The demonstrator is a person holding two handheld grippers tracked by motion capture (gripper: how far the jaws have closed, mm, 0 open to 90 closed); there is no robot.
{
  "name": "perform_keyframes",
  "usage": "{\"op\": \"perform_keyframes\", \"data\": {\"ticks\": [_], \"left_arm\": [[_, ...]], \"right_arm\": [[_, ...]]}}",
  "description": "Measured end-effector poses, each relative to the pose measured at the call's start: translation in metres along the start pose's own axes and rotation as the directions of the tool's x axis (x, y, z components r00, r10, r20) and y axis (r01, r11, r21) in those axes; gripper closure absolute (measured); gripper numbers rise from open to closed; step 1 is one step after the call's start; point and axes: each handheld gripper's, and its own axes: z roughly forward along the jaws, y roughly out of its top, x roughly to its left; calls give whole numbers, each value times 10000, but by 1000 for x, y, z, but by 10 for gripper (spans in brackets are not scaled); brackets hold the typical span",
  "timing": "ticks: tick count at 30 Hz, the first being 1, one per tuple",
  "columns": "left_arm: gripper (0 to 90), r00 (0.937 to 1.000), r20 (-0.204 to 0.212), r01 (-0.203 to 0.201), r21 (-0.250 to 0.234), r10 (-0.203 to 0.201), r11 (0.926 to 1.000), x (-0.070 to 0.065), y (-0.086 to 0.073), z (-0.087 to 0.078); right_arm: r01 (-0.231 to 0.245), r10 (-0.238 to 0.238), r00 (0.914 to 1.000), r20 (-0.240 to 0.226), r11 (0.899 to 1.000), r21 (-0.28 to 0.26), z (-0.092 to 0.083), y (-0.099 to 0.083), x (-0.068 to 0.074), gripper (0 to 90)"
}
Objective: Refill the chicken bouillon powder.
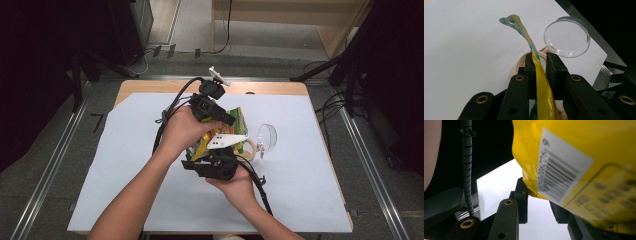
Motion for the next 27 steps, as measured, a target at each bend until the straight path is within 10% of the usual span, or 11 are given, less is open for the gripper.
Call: {"op": "perform_keyframes", "data": {"ticks": [27], "left_arm": [[792, 9967, 592, 559, 69, -562, 9984, 14, 3, 5]], "right_arm": [[136, -132, 9999, -90, 9991, 402, -3, 3, -4, 720]]}}
